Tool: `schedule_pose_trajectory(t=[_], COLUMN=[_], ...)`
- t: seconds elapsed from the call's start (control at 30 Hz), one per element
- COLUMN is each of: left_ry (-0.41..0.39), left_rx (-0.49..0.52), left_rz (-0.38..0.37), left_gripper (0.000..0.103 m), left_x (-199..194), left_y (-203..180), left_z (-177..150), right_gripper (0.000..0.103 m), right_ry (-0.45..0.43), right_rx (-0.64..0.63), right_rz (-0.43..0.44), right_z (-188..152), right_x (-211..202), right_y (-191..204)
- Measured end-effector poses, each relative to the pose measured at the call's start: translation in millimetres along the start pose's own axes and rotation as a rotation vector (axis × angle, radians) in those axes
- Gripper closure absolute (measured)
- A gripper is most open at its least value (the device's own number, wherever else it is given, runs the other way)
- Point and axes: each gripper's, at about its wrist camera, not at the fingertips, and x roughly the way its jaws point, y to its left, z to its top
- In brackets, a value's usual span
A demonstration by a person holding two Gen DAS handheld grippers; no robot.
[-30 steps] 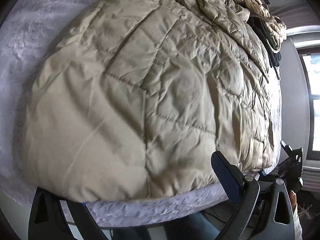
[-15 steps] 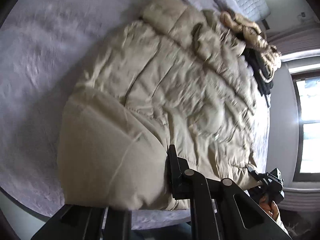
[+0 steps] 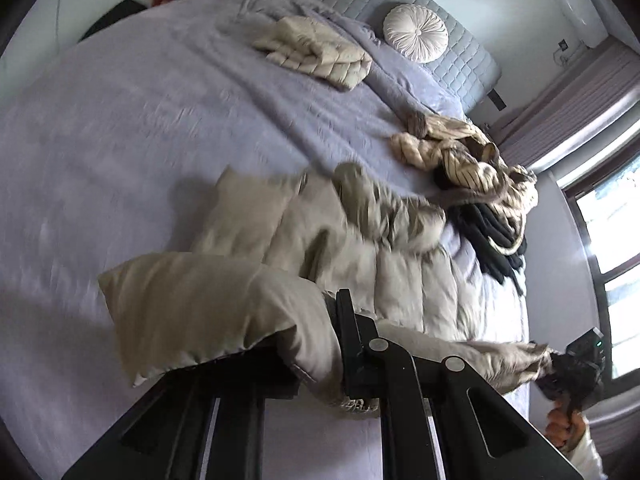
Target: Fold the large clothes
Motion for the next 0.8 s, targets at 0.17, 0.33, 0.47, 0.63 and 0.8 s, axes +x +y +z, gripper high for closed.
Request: schedule_pose_trajectory(t=[0.17,0.33,0.47,0.63,0.8], left_ry=[0.022,0.12,0.152,0.043,0.04], left_rx=[0.068,0.089,0.105,0.205,0.254], left_rz=[0.075,0.133,0.121,0.164,0.22], left_gripper=[0.087,0.087,0.077,0.021,0.021], left_x=[54.0,106.9,99.1,59.2,67.1], left_y=[2.1,8.2,9.0,-1.1,-6.7], left_z=[44.6,62.9,66.7,68.5,71.1], right_gripper=[0.094,0.094,0.093,0.09,0.086], right_ry=[-0.04,-0.049,-0.047,-0.026,-0.006], right_rx=[0.069,0.122,0.134,0.129,0.107], right_rz=[-0.074,-0.119,-0.141,-0.184,-0.221], right_z=[49.0,66.5,70.4,78.6,89.7], right_x=[49.3,81.6,87.9,97.0,111.5], right_y=[-4.9,-22.2,-26.0,-27.7,-24.9])
